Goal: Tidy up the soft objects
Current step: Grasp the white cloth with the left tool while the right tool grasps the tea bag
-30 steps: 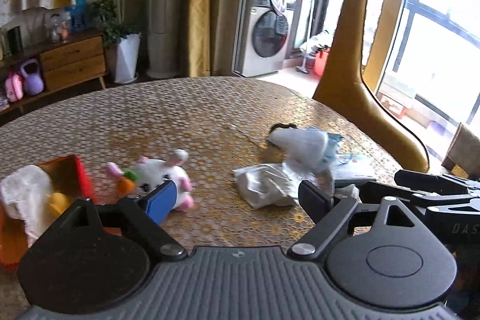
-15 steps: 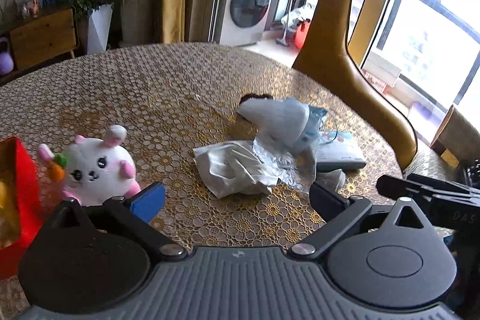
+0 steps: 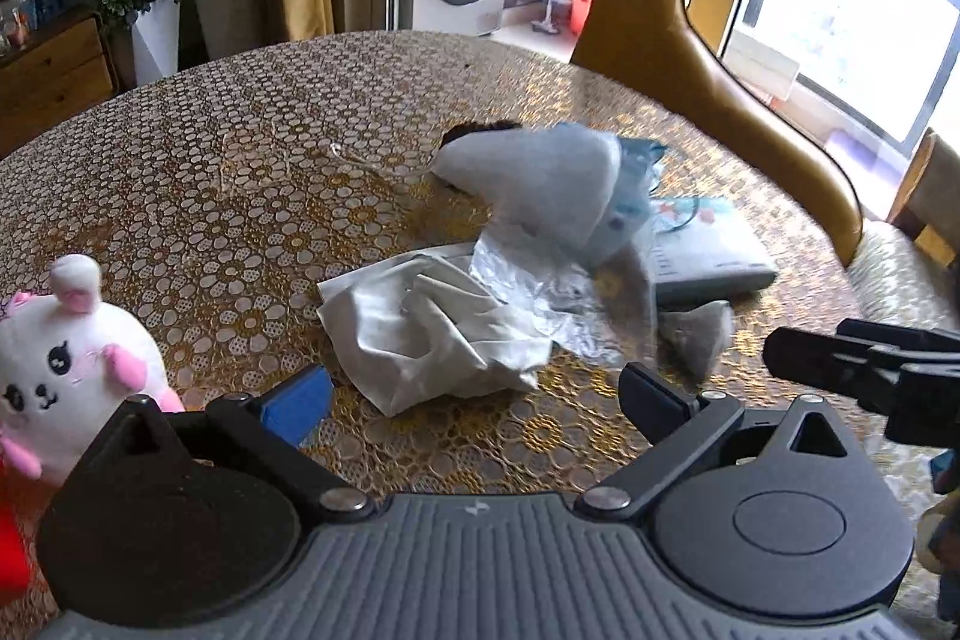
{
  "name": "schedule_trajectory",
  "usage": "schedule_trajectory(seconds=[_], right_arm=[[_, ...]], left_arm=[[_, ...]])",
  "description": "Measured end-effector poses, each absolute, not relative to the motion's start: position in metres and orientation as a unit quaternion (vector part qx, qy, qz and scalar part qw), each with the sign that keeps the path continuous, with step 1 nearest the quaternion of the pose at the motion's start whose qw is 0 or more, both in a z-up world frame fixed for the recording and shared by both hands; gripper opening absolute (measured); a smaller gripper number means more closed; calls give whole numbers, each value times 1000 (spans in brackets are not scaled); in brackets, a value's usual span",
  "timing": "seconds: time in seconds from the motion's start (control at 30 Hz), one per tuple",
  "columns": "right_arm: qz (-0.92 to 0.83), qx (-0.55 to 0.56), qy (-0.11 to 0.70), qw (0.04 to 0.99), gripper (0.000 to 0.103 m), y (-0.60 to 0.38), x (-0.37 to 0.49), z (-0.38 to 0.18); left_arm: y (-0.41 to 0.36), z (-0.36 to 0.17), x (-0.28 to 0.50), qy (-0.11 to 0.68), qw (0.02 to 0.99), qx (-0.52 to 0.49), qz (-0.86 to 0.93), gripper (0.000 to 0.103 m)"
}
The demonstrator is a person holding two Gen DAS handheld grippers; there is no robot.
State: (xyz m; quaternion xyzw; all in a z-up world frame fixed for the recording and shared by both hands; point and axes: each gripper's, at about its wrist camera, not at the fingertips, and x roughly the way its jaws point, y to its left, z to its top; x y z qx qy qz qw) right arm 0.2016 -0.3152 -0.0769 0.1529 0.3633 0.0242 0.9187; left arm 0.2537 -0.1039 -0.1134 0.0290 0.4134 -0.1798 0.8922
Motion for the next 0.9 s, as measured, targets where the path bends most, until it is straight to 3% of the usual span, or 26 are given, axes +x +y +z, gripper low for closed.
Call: schedule_trajectory(seconds=[0.63, 0.9], right_arm=[[25, 132, 396, 908, 79, -309, 249, -110], [13, 114, 408, 906, 67, -305, 256, -120]], left_arm=[[-116, -161, 304, 446, 879, 40, -162, 102], [-120, -164, 306, 436, 885, 49, -158, 99]])
